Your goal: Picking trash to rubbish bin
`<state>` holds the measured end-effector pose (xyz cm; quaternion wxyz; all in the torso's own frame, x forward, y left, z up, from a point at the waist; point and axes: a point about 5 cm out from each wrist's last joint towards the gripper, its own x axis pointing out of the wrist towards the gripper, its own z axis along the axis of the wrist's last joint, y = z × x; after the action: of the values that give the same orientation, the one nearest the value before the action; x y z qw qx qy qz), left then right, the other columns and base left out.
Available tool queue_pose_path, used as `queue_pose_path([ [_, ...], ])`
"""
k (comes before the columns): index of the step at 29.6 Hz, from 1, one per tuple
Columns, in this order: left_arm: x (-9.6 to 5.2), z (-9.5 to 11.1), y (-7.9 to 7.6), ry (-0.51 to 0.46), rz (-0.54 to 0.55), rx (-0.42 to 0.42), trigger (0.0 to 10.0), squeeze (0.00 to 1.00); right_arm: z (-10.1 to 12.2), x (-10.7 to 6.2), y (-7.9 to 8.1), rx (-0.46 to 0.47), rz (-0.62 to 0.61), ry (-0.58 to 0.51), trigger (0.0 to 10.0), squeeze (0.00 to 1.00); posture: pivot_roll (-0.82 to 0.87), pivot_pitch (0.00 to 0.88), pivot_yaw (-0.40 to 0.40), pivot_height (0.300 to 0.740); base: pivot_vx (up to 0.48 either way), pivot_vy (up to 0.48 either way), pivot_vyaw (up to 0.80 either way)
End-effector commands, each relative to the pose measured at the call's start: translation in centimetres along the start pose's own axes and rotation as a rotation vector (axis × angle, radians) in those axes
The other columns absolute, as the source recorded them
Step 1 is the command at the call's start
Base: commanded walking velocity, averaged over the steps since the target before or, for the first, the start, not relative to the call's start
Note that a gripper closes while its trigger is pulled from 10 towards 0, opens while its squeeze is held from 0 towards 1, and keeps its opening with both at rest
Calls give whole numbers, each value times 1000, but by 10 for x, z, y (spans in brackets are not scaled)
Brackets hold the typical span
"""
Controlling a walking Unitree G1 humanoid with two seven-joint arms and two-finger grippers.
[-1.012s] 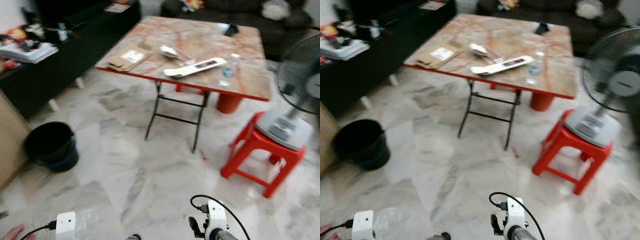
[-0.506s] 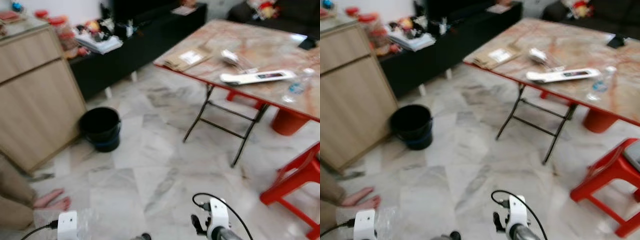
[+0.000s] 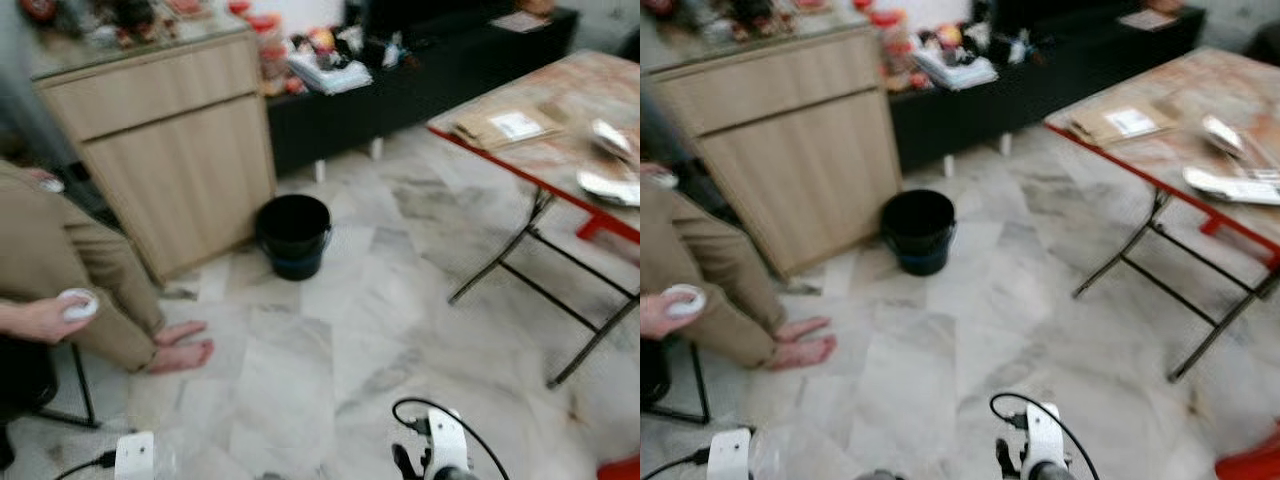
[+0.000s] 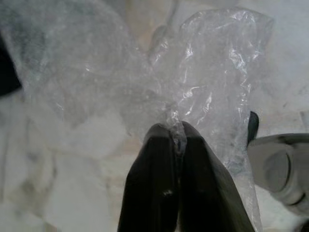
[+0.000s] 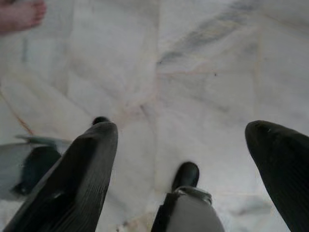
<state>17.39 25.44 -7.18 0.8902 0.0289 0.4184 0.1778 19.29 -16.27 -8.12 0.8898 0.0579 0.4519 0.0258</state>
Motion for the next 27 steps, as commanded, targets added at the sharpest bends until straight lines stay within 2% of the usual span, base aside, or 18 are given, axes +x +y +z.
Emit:
queue_pose_path([
  [1,-1,-6,1,21,1,3,10000,0,1,1,5,2,11,-3,10000,0,127,120,-14,728,0,0,800],
  [3,-1,-6,0,22,1,3,10000,0,1,1,7,13,19,-3,10000,0,131,121,-12,728,0,0,681],
  [19,-1,-4,4,14,12,5,10000,0,1,2,14,45,45,-7,10000,0,131,113,-4,728,0,0,0],
  [27,0,-1,4,4,19,18,10000,0,-1,2,12,57,34,-8,10000,0,132,117,-3,728,351,0,0],
])
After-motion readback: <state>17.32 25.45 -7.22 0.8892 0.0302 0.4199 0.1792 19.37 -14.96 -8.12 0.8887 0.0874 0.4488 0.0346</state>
